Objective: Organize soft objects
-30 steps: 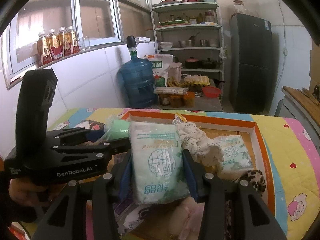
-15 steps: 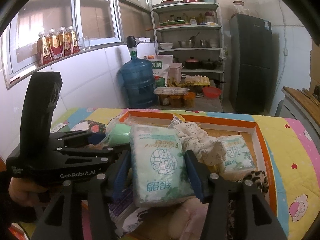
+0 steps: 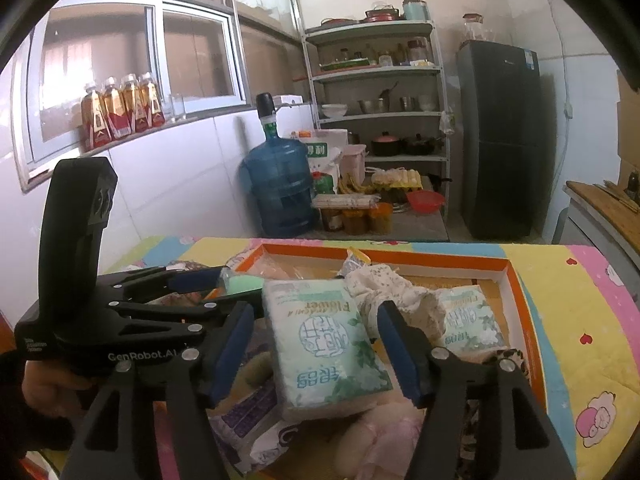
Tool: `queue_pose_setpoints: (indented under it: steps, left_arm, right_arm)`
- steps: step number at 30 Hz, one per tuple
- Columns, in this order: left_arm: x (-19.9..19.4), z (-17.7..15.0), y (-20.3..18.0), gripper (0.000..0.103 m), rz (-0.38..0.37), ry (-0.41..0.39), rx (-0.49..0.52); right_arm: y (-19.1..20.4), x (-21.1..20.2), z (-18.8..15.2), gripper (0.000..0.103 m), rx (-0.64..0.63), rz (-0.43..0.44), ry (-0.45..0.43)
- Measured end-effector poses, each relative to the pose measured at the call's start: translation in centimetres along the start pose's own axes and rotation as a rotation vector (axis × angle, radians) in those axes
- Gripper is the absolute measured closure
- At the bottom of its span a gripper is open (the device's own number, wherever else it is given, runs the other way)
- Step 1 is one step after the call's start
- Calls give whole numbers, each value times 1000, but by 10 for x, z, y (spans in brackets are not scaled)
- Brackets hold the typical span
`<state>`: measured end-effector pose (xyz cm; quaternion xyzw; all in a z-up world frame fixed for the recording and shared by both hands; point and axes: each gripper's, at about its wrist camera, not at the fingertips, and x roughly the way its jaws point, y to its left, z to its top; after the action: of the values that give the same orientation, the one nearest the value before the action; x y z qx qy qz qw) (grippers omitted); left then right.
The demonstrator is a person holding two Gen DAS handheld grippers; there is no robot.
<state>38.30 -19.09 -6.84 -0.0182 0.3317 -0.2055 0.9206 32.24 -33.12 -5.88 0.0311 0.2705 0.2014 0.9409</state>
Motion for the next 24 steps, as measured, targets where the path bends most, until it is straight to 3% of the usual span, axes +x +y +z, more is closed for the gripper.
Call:
queue_pose_setpoints:
  steps: [24]
  left_arm:
    - [-68, -6, 5, 35, 9, -91, -21]
  right_arm:
    - [15, -36, 0, 39, 7, 24, -69]
